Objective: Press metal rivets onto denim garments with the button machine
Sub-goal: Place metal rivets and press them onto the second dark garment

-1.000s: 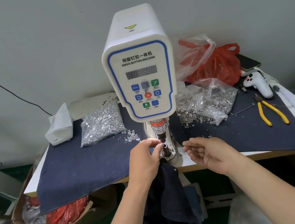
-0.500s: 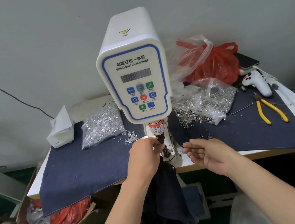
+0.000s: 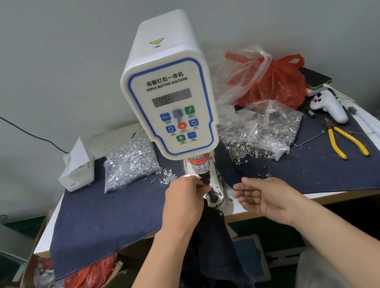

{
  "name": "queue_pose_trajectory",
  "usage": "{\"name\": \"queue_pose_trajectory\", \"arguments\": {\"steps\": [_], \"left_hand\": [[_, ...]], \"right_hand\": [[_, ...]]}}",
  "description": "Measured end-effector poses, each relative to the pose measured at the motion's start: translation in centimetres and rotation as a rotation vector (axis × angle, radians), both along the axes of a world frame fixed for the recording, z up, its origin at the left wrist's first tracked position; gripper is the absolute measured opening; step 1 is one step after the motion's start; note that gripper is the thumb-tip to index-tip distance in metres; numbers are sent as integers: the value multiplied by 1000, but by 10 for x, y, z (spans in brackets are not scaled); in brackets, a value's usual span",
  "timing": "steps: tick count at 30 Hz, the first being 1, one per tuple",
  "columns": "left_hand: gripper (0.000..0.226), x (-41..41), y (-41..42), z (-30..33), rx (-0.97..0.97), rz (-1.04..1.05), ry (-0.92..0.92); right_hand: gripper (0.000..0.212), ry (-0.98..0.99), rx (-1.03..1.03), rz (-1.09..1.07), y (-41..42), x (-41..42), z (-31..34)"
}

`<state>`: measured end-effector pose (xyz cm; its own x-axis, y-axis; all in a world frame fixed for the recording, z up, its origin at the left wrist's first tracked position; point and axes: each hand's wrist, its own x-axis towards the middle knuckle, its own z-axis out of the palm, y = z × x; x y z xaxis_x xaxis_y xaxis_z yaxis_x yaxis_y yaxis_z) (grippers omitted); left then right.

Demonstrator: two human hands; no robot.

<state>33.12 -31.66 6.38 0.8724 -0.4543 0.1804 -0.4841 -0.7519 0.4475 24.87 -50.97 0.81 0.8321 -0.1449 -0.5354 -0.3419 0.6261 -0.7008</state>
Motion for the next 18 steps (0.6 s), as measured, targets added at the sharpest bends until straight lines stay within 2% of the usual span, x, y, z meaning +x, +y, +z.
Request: {"name": "queue_pose_trajectory", "arguments": {"steps": [3, 6, 10, 13, 18], "left_hand": [[10, -2, 9, 1, -99, 54, 61], [19, -7, 26, -4, -237, 70, 151], [20, -20, 39, -11, -467, 10, 317], [20, -22, 38, -11, -606, -13, 353], [32, -25, 40, -7, -738, 20, 439]], "right_hand": [[29, -1, -10, 2, 1, -2, 3], [26, -34, -96, 14, 6, -7, 6], [16, -259, -576, 288, 30, -19, 22], [17, -409, -972, 510, 48, -21, 33], [27, -468, -1084, 366, 54, -33, 37]]}}
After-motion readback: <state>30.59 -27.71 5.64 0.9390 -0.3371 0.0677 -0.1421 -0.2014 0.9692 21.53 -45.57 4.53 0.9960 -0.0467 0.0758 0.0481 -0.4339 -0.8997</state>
